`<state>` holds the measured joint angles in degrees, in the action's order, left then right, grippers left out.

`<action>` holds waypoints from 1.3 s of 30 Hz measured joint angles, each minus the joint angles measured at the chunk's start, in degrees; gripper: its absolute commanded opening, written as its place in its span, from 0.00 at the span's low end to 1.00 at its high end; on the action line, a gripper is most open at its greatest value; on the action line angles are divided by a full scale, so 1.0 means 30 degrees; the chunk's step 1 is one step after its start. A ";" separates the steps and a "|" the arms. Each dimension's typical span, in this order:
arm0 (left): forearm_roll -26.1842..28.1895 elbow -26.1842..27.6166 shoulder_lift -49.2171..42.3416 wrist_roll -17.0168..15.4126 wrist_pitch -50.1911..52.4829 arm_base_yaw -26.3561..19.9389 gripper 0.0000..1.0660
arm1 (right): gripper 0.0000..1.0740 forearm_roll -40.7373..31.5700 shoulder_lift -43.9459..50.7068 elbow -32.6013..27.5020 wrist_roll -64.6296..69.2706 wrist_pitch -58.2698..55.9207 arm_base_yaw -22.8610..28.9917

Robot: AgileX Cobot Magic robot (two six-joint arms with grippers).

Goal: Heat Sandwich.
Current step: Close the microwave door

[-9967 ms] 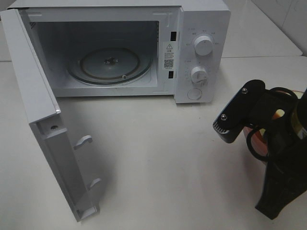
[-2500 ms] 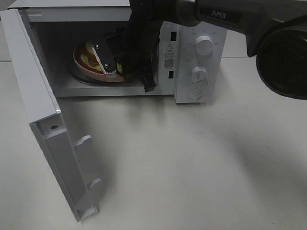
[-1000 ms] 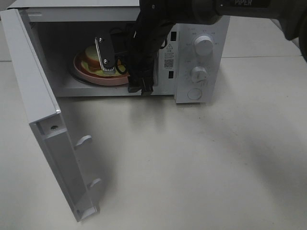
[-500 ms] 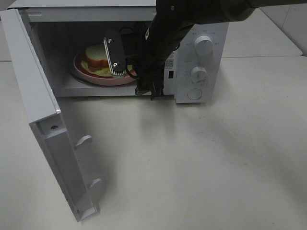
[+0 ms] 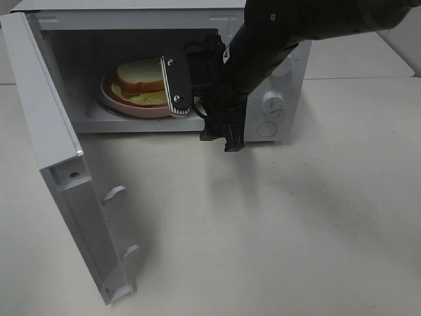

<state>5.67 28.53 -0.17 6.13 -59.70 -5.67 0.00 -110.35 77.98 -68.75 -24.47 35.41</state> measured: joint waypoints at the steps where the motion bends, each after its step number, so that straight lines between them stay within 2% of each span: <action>1: 0.0000 0.0000 0.0000 0.0000 0.0000 0.0000 0.92 | 0.68 0.0000 0.0172 -0.0248 0.0095 0.0019 0.0000; 18: 0.0000 0.0000 0.0000 0.0000 0.0000 0.0000 0.92 | 0.68 0.0000 0.3189 -0.3495 0.3915 0.0095 0.0000; 39: 0.0000 0.0000 0.0000 0.0000 0.0000 0.0000 0.92 | 0.68 0.0000 0.7448 -0.7391 1.2013 0.0095 0.0000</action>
<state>5.67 28.53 -0.17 6.13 -59.70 -5.67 0.00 -88.01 55.81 -32.72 -24.18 35.41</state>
